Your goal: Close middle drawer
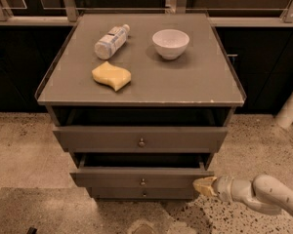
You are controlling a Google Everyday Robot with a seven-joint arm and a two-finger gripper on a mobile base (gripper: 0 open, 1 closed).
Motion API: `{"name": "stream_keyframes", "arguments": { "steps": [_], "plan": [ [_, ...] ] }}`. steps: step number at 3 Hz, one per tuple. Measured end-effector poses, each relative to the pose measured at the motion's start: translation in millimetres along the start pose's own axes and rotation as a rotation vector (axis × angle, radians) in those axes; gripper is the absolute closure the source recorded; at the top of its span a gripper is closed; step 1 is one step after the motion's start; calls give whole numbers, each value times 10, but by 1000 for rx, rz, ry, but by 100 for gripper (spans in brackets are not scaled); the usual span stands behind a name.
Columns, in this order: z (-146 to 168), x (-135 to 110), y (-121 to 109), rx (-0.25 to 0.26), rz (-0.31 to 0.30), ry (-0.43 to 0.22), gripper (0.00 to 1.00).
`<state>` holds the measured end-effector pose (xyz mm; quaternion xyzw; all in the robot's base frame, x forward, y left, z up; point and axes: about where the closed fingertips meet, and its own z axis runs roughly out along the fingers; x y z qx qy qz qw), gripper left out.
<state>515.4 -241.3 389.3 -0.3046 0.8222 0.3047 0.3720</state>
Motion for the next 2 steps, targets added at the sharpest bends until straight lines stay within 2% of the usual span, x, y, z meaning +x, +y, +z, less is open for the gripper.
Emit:
{"name": "stream_keyframes", "arguments": {
  "steps": [1,2],
  "plan": [
    [99,-33,-117,7,2,-3,100],
    [298,-141,-329,19,4,-14,100]
  ]
}}
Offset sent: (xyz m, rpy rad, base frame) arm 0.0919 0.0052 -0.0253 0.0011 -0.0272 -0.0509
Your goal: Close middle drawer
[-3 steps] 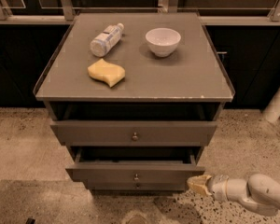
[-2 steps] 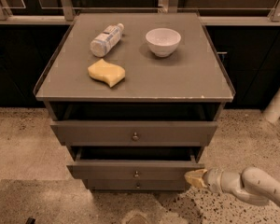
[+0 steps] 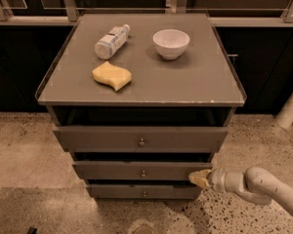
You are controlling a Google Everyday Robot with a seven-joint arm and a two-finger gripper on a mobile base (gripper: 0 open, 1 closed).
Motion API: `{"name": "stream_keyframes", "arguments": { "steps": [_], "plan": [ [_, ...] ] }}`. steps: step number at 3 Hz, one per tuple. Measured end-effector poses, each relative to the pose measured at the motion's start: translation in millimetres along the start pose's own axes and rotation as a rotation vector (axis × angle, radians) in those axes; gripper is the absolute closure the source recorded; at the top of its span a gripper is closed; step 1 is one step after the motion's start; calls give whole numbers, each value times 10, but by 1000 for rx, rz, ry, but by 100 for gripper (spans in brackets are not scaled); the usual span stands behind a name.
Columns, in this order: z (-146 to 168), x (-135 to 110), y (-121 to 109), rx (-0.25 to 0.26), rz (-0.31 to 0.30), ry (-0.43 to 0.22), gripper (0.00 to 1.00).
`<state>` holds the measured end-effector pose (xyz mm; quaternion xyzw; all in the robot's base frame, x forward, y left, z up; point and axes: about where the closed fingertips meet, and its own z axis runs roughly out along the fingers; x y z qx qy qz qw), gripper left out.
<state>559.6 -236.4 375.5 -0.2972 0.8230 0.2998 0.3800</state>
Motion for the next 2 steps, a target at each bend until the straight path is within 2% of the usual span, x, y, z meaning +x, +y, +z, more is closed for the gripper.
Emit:
{"name": "stream_keyframes", "arguments": {
  "steps": [2],
  "plan": [
    [72,-19,-34,1,-3,4,100]
  ]
}}
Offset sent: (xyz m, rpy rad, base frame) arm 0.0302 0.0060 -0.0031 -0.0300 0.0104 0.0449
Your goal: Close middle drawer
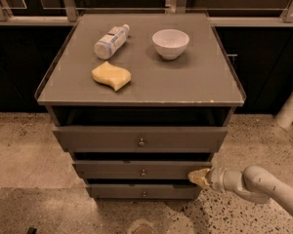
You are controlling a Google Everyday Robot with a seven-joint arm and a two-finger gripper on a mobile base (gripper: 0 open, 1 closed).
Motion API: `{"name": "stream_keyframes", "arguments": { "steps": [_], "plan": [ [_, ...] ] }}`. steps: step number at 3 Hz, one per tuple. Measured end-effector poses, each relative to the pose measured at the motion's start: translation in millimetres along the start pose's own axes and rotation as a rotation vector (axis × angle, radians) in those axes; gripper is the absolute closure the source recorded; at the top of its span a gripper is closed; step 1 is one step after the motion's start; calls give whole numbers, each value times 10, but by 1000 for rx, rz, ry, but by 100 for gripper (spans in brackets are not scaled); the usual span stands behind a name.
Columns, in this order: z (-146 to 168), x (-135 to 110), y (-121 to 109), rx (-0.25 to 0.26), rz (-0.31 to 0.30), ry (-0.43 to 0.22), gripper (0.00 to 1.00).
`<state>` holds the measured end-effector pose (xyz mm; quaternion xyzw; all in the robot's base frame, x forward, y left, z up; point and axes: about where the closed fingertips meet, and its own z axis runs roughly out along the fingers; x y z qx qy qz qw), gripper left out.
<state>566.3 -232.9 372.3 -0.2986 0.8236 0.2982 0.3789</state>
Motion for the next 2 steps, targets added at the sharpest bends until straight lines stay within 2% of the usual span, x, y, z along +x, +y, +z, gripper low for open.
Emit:
{"name": "stream_keyframes", "arguments": {
  "steps": [1,2],
  "plan": [
    [-206,269,169,-10,35,35,100],
    [-642,565,469,19,67,50,83]
  ]
}}
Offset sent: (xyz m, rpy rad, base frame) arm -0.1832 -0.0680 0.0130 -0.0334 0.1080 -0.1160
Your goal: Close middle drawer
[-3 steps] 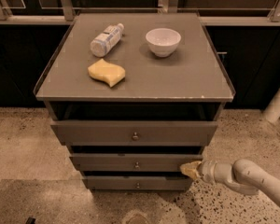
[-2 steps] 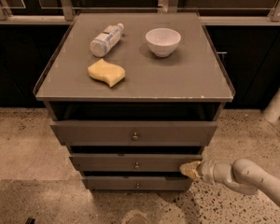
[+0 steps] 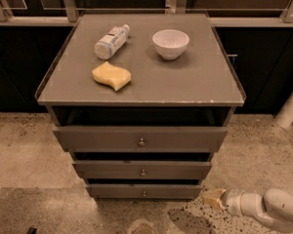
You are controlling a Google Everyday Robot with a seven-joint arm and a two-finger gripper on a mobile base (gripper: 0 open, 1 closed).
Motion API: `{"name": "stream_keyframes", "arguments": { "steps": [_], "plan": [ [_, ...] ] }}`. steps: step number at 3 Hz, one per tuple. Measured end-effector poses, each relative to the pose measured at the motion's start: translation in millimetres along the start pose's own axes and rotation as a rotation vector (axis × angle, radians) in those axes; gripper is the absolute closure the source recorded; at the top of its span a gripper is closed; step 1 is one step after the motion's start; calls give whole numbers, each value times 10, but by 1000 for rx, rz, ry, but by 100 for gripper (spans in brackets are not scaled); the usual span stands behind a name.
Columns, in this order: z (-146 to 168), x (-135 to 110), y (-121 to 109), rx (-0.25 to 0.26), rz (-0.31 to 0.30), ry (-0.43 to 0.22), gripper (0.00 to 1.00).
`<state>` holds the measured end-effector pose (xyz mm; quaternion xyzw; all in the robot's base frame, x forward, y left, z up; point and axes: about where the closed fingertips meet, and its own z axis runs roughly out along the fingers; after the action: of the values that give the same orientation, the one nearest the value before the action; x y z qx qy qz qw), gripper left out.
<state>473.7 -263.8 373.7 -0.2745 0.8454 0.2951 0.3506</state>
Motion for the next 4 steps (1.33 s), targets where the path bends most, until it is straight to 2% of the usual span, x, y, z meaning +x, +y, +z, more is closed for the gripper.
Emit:
{"name": "stream_keyframes", "arguments": {
  "steps": [1,3,4],
  "plan": [
    [-62,148,104,-6,24,4,60],
    [-60,148,106,-6,24,4,13],
    [-59,148,107,-6,24,4,0]
  ]
}}
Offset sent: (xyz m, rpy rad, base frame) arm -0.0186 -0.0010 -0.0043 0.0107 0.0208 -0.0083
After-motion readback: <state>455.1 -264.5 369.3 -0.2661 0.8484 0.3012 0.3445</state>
